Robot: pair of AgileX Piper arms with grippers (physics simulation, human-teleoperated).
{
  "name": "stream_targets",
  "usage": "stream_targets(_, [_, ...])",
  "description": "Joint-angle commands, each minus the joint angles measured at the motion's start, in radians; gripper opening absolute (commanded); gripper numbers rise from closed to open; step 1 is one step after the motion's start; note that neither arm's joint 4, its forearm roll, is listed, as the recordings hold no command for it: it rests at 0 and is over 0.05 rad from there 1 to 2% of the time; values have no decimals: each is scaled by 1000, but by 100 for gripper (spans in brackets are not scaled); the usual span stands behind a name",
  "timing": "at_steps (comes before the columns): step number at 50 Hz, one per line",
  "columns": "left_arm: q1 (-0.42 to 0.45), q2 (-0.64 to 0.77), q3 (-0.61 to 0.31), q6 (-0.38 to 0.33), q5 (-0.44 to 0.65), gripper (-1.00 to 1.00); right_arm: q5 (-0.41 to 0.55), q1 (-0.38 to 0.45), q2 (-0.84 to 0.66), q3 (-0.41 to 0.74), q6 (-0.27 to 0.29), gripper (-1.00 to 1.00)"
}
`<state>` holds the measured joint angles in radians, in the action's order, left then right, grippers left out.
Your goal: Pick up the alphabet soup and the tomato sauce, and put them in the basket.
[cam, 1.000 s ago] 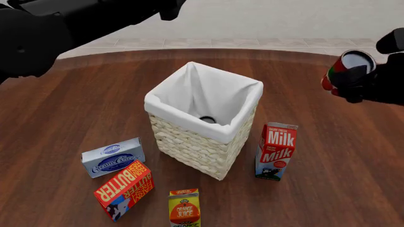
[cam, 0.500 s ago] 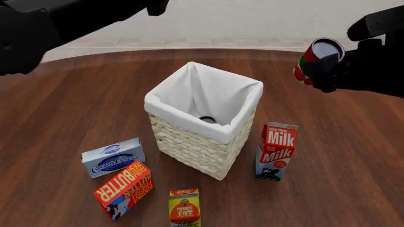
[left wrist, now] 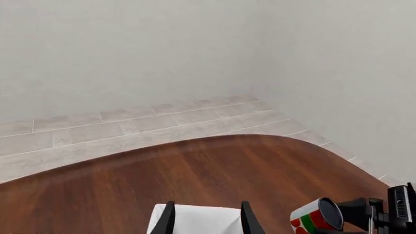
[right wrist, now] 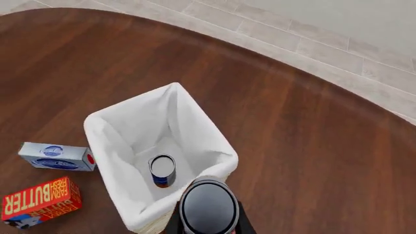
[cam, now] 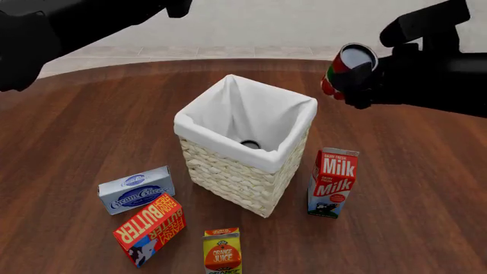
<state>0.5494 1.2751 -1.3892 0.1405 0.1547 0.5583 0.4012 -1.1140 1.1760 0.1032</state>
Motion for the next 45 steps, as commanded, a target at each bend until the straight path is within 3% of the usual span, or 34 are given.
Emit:
stream_targets(1, [-7, -5, 6, 3, -1, 100, -19, 50, -42, 28, -20, -100])
stream_targets(45, [-11, -3, 24, 22, -27, 100, -45, 212, -208, 134, -19, -100])
